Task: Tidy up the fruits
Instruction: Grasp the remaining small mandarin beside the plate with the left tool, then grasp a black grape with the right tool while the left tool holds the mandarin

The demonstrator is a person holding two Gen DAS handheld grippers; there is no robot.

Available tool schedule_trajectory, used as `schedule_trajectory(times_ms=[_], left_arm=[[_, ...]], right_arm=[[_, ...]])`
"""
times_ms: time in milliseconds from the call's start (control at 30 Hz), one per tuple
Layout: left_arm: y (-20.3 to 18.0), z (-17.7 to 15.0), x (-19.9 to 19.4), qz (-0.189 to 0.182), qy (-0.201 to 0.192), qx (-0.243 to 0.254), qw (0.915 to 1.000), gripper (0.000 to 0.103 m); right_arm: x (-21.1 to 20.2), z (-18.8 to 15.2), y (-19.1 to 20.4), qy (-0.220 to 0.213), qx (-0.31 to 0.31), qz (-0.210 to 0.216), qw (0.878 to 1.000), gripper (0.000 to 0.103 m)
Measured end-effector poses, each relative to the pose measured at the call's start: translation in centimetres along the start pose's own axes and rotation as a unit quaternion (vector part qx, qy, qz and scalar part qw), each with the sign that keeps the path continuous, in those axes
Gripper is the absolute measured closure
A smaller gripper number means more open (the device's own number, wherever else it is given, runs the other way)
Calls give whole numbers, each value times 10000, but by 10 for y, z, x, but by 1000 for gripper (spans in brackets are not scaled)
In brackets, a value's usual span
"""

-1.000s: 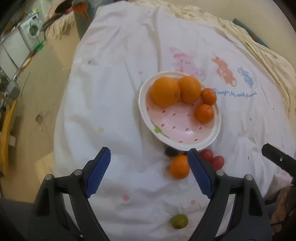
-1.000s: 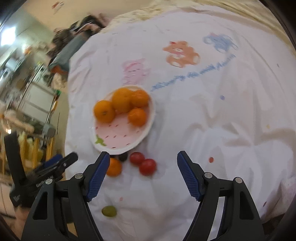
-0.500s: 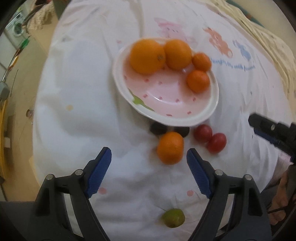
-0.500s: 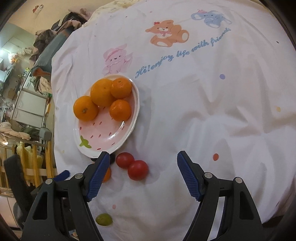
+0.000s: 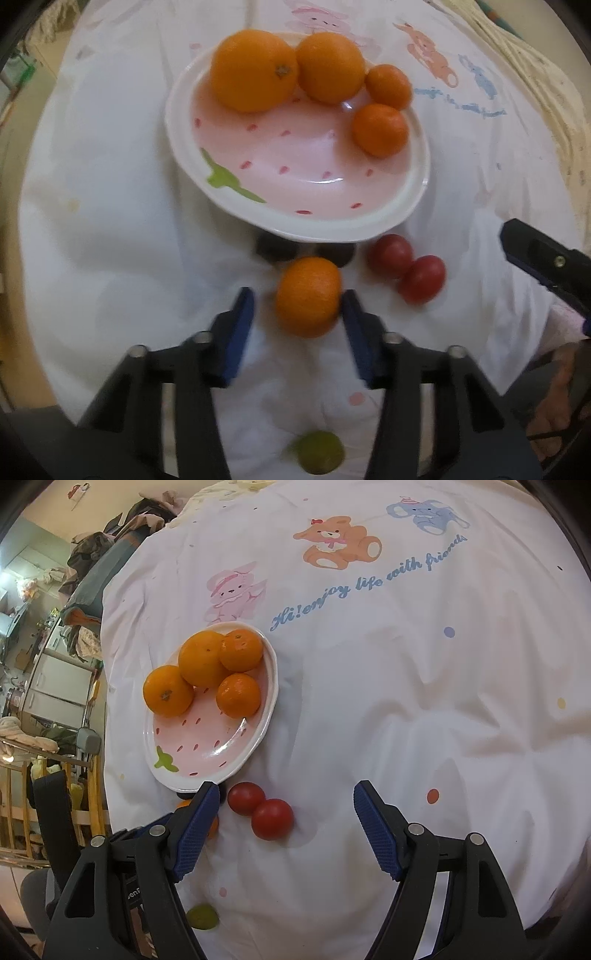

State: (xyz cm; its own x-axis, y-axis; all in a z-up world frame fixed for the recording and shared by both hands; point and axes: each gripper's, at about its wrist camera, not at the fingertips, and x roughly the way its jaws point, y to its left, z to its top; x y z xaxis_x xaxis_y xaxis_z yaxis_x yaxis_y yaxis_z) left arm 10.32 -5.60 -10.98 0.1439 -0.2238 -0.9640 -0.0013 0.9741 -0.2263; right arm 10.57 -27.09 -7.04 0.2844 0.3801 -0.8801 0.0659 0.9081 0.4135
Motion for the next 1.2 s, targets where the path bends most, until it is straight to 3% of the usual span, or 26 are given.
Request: schedule_trajectory(times_ms=[233,367,500,600,700,800,867,933,1200], left_arm=[[0,-5,-12,-44,-19,87,10000,73],[14,-8,-38,91,-309,-61,9995,73],[35,-7,-61,414,-640,-418,9962,73],[53,-3,-76,474,-798,-756,9928,73],[61,0,-85,384,-897,-961,9906,73],[65,1,-95,281,-994,-1099,9886,73],[69,1,-101,184,-1048,-1212,9869,73],[71,1,-105,76,-1046,-1294,9860,73],[80,2,-109,-226,-947,-1574,9827,73]], right_arm=[[0,-2,7,24,-85,-60,9999,25],[3,-5,12,131,-143,-24,9998,25],[12,-14,21,452,-37,395,9982,26],[23,-22,30,618,223,742,9951,36],[36,-31,47,576,262,660,9958,43],[45,-39,67,291,20,254,9993,46],[52,-44,80,122,-321,-8,9994,57],[62,-49,89,96,-537,-133,9984,62],[81,-48,92,-53,-860,-441,9953,66]])
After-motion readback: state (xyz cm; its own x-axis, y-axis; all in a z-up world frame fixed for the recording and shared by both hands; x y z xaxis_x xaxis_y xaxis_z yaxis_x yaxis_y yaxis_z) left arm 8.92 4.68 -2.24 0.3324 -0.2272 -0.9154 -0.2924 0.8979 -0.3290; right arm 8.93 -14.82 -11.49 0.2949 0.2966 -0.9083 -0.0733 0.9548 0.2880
